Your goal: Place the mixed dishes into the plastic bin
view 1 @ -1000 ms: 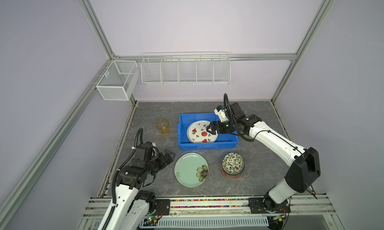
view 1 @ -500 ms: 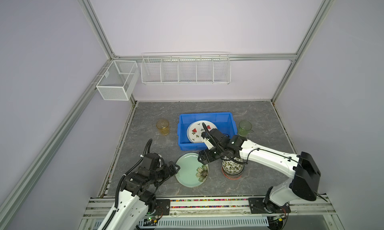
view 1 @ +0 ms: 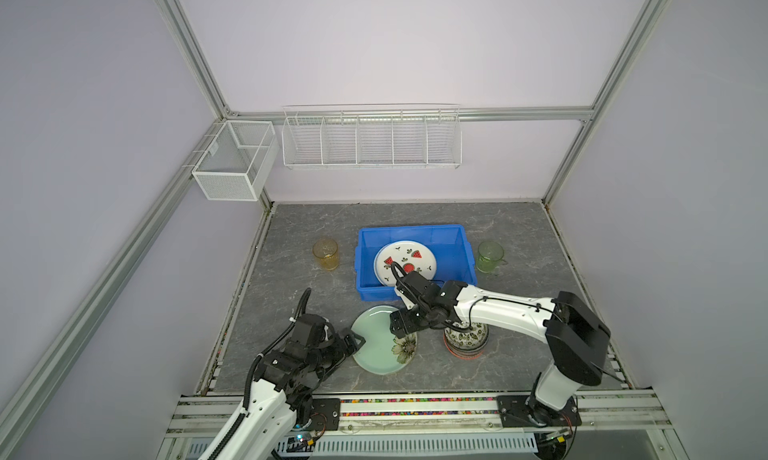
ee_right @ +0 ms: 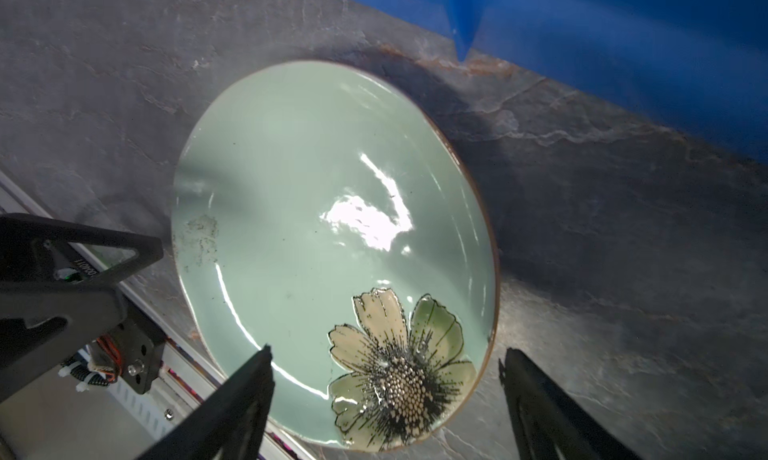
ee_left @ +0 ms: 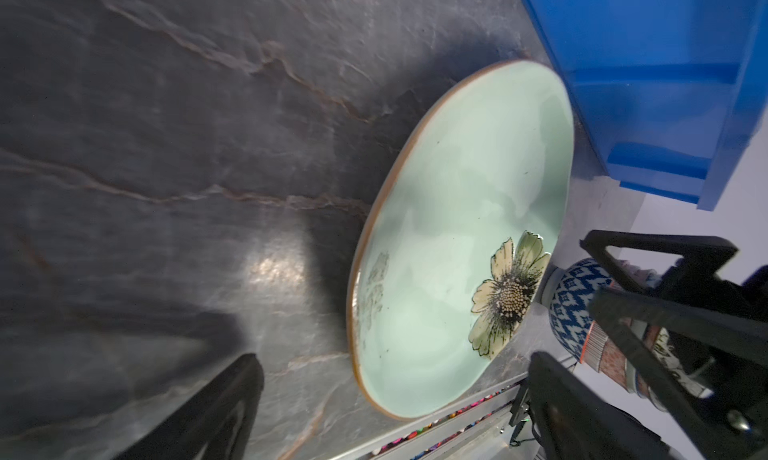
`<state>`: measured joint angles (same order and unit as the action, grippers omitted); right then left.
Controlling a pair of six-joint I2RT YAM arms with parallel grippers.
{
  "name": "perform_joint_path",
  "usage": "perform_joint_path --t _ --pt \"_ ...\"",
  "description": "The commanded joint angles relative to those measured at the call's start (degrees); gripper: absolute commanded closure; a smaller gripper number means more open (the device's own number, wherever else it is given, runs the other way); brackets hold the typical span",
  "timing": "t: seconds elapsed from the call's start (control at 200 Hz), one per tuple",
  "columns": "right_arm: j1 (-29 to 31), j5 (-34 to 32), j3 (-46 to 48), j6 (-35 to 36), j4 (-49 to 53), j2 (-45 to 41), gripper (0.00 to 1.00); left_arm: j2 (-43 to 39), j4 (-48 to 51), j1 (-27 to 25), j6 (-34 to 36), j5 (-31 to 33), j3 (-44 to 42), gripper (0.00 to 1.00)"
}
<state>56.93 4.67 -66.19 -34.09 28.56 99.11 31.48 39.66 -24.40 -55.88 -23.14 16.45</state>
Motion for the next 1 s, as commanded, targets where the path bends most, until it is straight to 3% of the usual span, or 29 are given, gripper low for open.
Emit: perform_joint_path --t 0.0,0.995 --pt "-0.55 1.28 0.81 -1.66 -1.98 1.75 0.12 1.67 -5.42 -0.21 -0.94 -2.47 -1.06 0.01" --pt "-1.05 7.03 2.73 -4.12 -8.29 5.3 0.12 5.05 -15.65 -0.21 -3.26 -5.4 -2.85 0.01"
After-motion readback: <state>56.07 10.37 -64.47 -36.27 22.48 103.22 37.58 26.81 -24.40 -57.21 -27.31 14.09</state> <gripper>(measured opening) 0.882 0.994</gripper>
